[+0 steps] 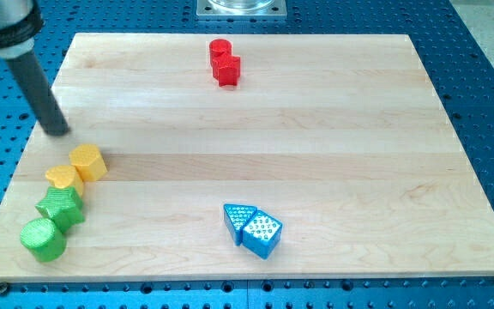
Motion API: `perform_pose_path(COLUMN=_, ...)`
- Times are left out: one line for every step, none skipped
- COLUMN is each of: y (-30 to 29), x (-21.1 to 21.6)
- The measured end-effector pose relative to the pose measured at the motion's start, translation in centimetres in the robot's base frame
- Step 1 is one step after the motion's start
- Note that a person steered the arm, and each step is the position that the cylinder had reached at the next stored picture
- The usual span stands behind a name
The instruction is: Arrange the green and yellow blocks to form a vertical line
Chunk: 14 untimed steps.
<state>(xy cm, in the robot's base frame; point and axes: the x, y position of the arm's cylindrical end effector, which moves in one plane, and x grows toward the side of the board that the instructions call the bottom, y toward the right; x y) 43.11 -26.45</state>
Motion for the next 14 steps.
perform_pose_path(y=0.0, x=0.0)
perform_pose_path(y=-1.2, x=2.1)
perform_pose_path(y=-1.6, x=5.6)
perform_pose_path(y=-1.6, x=6.0)
perform_pose_path(y=-1.5, x=8.1)
perform_pose_path(y=0.4, x=8.1)
perform_pose_path(y=0.7, x=8.1)
perform_pose_path(y=2.0, x=8.1)
perform_pose_path(y=1.9, x=8.1)
perform_pose_path(y=-3.3, x=8.2)
perform_pose_path(y=-4.0, x=8.8)
perform_pose_path(y=-4.0, x=13.1)
perform_pose_path(y=-3.7, x=18.5)
perform_pose_path(y=-3.4, x=18.4)
